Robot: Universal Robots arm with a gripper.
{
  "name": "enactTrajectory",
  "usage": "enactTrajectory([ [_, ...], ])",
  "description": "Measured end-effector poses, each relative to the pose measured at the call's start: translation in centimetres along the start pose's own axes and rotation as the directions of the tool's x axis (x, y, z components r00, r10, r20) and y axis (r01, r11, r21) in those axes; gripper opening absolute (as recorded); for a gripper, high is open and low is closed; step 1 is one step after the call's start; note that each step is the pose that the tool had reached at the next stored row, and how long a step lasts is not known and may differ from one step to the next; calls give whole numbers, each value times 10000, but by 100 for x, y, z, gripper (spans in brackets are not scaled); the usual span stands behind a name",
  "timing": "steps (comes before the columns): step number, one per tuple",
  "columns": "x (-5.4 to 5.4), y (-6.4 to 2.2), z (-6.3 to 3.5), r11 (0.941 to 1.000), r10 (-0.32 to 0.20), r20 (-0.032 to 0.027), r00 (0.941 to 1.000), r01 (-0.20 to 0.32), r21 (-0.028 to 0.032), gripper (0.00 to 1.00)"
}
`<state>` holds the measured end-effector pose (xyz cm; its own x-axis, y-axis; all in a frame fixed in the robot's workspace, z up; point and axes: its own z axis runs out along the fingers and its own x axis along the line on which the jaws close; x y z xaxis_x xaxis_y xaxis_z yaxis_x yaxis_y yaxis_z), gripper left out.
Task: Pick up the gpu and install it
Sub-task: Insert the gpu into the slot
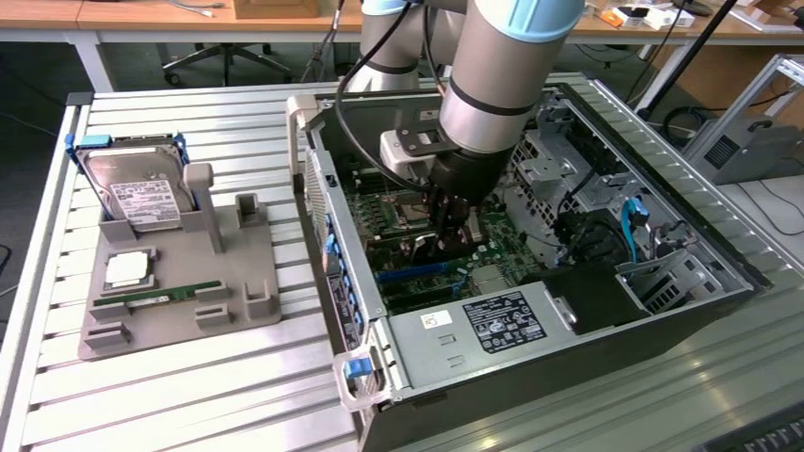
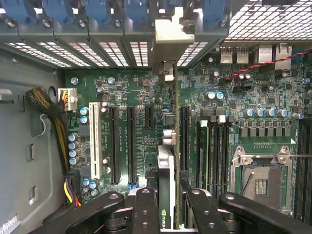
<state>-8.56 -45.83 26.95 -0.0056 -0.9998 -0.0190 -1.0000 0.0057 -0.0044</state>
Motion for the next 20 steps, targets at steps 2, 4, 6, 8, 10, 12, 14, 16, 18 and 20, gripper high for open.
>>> enactTrajectory([
  [2,0,0,0,10000,0,0,10000,0,0,27],
  [4,0,6,-1,10000,-1,-2,10000,1,0,27],
  [6,0,14,0,10000,0,-1,10000,0,1,27],
  [8,0,20,0,10000,-1,0,10000,1,1,27],
  [10,0,27,0,10000,0,-1,10000,0,0,27],
  [12,0,38,0,10000,0,0,10000,0,1,27],
  [14,0,43,0,10000,-1,-1,10000,1,0,27],
  [16,0,46,0,10000,0,-1,10000,0,0,27],
  [18,0,52,0,10000,1,0,10000,-1,0,27],
  [20,0,57,0,10000,0,0,10000,0,1,27],
])
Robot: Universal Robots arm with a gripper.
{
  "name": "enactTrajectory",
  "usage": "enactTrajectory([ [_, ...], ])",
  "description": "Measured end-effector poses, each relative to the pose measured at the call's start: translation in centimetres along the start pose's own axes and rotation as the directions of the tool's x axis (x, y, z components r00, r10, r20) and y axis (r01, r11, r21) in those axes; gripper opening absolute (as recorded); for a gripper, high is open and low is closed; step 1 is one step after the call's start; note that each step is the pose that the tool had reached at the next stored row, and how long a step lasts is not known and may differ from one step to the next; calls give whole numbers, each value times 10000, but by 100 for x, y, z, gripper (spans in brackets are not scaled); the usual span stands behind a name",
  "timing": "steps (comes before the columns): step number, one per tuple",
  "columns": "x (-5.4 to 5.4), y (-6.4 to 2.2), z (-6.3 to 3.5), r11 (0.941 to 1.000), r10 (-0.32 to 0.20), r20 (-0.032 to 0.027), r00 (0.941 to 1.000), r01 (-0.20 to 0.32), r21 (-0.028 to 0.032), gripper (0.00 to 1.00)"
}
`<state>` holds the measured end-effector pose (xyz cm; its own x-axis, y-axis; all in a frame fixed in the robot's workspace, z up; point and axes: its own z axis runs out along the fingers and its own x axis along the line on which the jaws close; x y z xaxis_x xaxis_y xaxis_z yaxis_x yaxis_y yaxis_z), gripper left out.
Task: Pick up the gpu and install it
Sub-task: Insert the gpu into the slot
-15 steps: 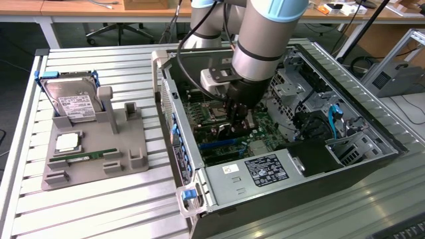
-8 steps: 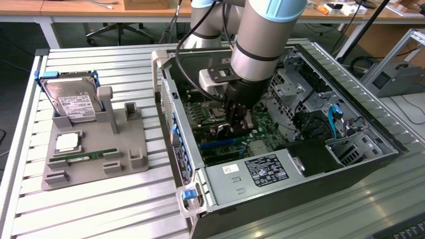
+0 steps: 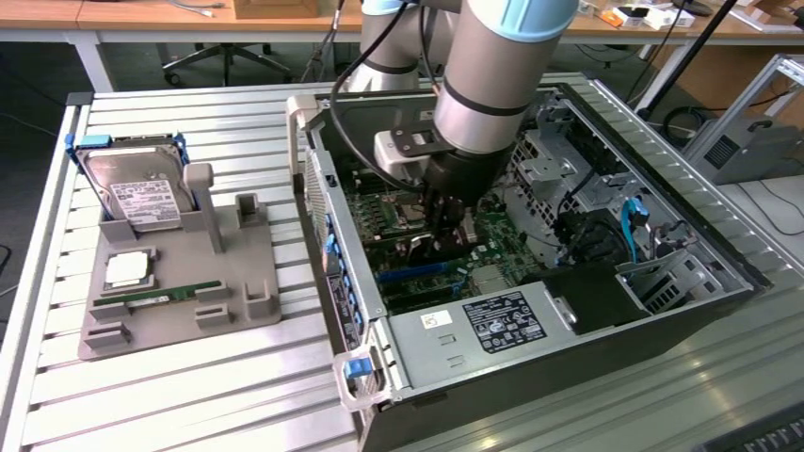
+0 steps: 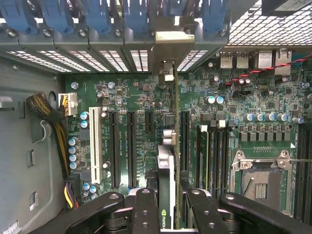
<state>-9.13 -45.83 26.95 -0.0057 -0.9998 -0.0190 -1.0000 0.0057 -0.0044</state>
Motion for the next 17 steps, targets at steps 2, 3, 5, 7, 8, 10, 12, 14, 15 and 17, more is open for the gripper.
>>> enactTrajectory([
  [2,0,5,0,10000,-1,0,10000,1,0,27],
  [3,0,9,0,10000,0,0,10000,0,0,27],
  [5,0,14,0,10000,0,0,10000,0,1,27],
  [7,0,14,0,10000,-1,0,10000,1,1,27],
  [8,0,14,0,10000,-2,0,10000,2,0,27],
  [10,1,15,13,10000,-1,2,10000,1,2,27],
  [12,1,17,26,10000,-1,-1,10000,1,1,27],
  [14,1,19,38,10000,-1,0,10000,1,1,27],
  [15,1,19,42,10000,-1,-1,10000,1,1,27],
  [17,1,19,43,10000,-1,-2,10000,1,0,27],
])
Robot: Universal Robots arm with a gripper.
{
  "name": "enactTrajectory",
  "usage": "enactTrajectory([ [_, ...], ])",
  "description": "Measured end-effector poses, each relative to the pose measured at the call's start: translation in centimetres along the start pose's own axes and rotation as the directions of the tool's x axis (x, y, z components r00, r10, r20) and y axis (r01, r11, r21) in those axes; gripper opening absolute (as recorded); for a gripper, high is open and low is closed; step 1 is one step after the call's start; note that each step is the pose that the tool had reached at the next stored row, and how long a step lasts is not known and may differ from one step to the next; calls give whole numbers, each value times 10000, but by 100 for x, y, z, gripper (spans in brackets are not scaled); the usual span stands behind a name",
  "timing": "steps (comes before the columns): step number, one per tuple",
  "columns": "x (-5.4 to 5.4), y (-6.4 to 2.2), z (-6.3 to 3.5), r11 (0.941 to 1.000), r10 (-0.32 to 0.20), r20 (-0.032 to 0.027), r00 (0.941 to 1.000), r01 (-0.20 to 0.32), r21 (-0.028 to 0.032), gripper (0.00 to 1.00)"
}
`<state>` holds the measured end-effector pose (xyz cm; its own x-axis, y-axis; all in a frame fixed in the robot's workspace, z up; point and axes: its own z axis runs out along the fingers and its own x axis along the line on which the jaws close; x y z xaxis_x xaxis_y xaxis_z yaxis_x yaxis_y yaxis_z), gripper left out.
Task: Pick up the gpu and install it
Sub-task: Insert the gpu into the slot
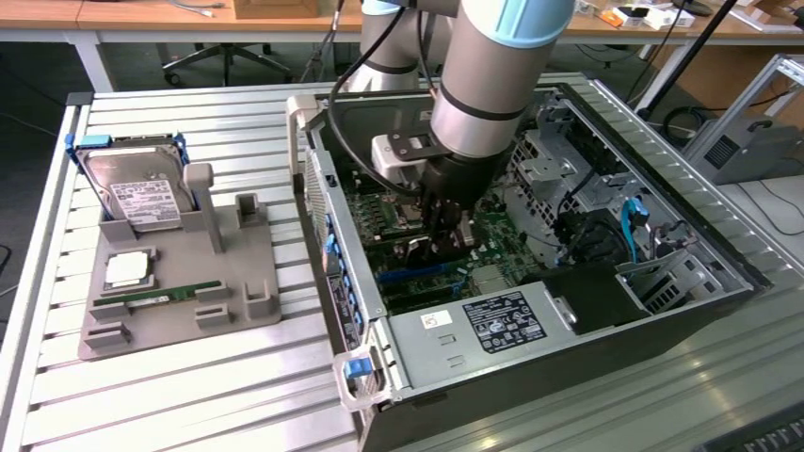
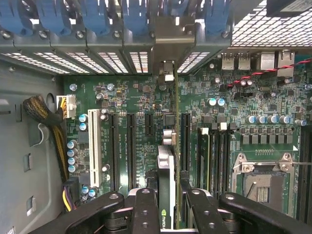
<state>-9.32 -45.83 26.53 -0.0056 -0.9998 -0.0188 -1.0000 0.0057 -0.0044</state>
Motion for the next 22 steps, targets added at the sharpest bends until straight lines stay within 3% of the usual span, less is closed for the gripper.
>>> enactTrajectory([
  [22,0,21,46,10000,0,0,10000,0,0,27],
])
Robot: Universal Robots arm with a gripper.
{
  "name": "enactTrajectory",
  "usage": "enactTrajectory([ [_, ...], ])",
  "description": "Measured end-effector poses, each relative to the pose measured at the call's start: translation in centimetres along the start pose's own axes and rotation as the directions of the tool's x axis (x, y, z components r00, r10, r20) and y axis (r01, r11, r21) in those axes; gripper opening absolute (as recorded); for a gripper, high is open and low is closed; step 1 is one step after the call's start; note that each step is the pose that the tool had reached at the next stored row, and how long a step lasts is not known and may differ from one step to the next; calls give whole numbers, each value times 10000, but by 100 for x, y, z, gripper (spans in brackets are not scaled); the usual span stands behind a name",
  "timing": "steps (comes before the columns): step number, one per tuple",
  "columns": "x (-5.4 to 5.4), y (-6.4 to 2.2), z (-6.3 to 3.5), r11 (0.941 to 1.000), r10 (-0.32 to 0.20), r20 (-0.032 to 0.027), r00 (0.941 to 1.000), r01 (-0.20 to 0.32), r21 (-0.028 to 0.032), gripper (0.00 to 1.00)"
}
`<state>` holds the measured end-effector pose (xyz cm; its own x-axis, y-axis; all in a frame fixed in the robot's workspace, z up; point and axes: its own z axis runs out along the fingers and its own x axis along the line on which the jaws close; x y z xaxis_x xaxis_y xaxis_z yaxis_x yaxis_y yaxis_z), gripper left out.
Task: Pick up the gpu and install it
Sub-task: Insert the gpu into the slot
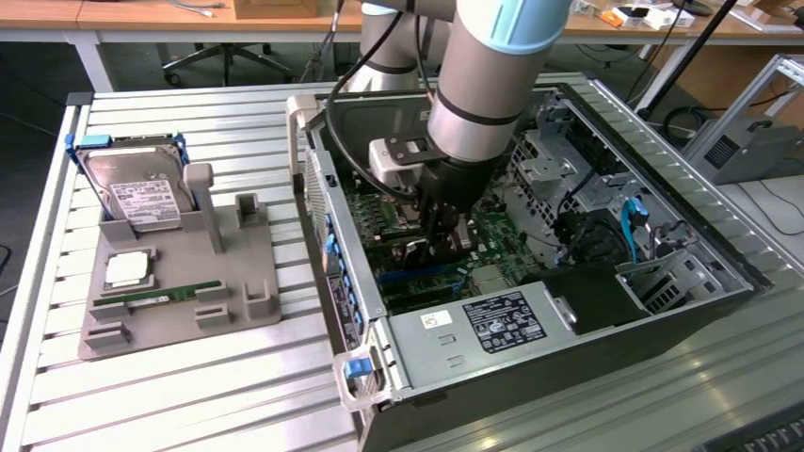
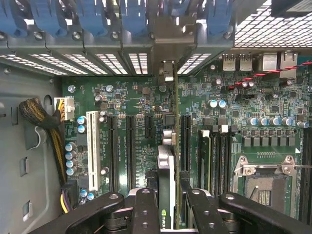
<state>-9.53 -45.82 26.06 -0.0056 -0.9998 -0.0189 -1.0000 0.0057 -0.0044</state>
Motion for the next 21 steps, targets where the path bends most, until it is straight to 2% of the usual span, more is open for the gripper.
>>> enactTrajectory([
  [21,-13,12,32,10000,0,-1,10000,0,2,27],
])
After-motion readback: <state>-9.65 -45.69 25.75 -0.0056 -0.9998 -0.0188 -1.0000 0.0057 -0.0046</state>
